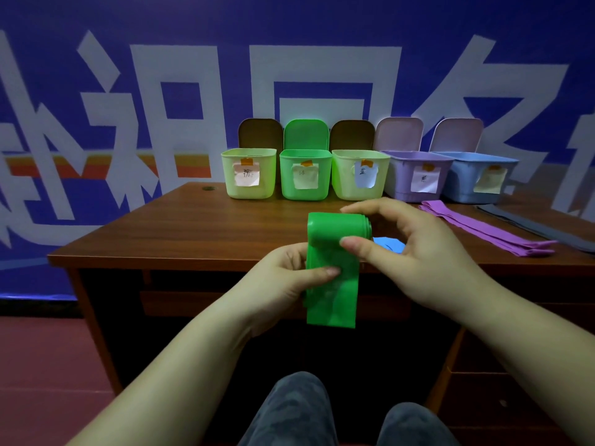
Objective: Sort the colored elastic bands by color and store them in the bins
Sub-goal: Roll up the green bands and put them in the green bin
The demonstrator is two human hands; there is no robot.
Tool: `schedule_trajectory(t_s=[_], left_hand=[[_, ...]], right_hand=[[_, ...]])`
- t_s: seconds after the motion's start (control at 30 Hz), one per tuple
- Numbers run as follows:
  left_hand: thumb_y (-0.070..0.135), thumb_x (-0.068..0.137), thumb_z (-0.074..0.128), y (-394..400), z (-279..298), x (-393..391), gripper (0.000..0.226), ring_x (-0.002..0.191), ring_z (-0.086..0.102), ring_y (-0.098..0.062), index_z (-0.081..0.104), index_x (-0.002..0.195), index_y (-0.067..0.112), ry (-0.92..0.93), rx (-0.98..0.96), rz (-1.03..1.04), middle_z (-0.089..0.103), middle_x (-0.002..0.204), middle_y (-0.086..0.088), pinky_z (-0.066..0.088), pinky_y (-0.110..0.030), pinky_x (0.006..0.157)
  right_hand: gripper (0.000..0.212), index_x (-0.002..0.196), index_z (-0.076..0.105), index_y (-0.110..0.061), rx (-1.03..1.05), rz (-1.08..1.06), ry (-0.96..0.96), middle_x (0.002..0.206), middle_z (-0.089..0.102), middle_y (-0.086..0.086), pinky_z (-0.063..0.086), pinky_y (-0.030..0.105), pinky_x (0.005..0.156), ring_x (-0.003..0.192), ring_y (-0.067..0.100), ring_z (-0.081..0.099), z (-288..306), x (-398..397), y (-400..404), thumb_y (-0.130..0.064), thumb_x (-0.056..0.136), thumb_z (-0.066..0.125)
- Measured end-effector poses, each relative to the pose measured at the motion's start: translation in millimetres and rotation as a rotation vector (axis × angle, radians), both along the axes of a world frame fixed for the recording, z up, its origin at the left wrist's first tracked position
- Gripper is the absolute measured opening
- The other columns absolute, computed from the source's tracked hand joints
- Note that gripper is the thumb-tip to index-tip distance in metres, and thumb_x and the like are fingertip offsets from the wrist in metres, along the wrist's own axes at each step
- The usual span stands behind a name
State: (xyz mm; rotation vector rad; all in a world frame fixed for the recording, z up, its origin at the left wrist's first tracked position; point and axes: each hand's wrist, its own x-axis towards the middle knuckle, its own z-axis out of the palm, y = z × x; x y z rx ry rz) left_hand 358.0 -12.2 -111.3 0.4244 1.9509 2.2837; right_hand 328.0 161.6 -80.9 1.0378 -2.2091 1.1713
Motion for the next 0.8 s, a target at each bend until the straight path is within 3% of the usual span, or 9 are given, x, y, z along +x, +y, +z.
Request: schedule_trajectory(t_s=[0.2, 0.4, 0.47, 0.53, 0.6, 0.7, 0.8], left_hand=[[-0.008, 0.081, 0.054, 4, 5, 4, 0.022, 0.070, 0.069, -0.011, 0.065, 0.094, 0.006, 0.003, 0.050, -0.008, 0.072, 0.079, -0.004, 0.057, -0.023, 0.066], [0.027, 0.072, 0.056, 5, 12, 5, 0.026, 0.064, 0.070, -0.015, 0.073, 0.080, 0.008, -0.061, 0.182, 0.020, 0.072, 0.076, -0.009, 0.058, -0.026, 0.059], [0.024, 0.073, 0.057, 4, 11, 4, 0.026, 0.066, 0.070, -0.016, 0.069, 0.087, 0.006, -0.067, 0.197, 0.027, 0.072, 0.078, -0.010, 0.058, -0.026, 0.061], [0.019, 0.073, 0.058, 3, 11, 3, 0.026, 0.069, 0.071, -0.018, 0.070, 0.090, 0.005, -0.087, 0.201, -0.004, 0.072, 0.082, -0.012, 0.059, -0.029, 0.066], [0.015, 0.076, 0.061, 2, 12, 4, 0.023, 0.072, 0.071, -0.020, 0.073, 0.092, 0.005, -0.102, 0.193, -0.040, 0.072, 0.086, -0.014, 0.059, -0.032, 0.069], [0.011, 0.080, 0.063, 2, 13, 3, 0.020, 0.074, 0.071, -0.022, 0.073, 0.095, 0.002, -0.126, 0.217, -0.097, 0.071, 0.088, -0.015, 0.059, -0.032, 0.067], [0.003, 0.070, 0.071, 2, 9, 2, 0.024, 0.077, 0.070, -0.021, 0.075, 0.093, 0.006, -0.119, 0.228, -0.121, 0.072, 0.090, -0.013, 0.058, -0.034, 0.071]], right_hand=[[0.033, 0.106, 0.061, -0.029, -0.008, -0.009, 0.061, 0.106, 0.064, -0.020, 0.036, 0.001, 0.084, 0.101, -0.006, 0.056, -3, -1, -3, -0.031, 0.074, 0.067], [0.036, 0.108, 0.063, -0.015, 0.143, -0.018, 0.262, 0.109, 0.062, -0.005, 0.038, 0.011, 0.094, 0.104, 0.004, 0.054, -5, -5, -6, -0.016, 0.073, 0.068], [0.036, 0.109, 0.063, -0.017, 0.180, 0.006, 0.227, 0.109, 0.063, -0.008, 0.038, 0.010, 0.093, 0.103, 0.002, 0.055, 0, -4, -3, -0.019, 0.074, 0.072], [0.043, 0.113, 0.060, -0.026, 0.168, 0.065, 0.056, 0.112, 0.062, -0.015, 0.039, 0.007, 0.092, 0.106, -0.003, 0.055, 7, 0, 1, -0.032, 0.074, 0.077], [0.054, 0.119, 0.054, -0.035, 0.149, 0.077, -0.078, 0.114, 0.060, -0.020, 0.037, 0.002, 0.090, 0.108, -0.011, 0.052, 10, 3, 3, -0.045, 0.068, 0.067], [0.041, 0.113, 0.055, -0.040, 0.205, 0.013, -0.015, 0.109, 0.057, -0.029, 0.032, -0.003, 0.085, 0.104, -0.021, 0.048, 7, 2, 4, -0.047, 0.073, 0.062], [0.031, 0.110, 0.060, -0.033, 0.157, 0.004, 0.011, 0.107, 0.061, -0.026, 0.034, -0.001, 0.085, 0.103, -0.015, 0.051, 7, 1, 3, -0.041, 0.080, 0.068]])
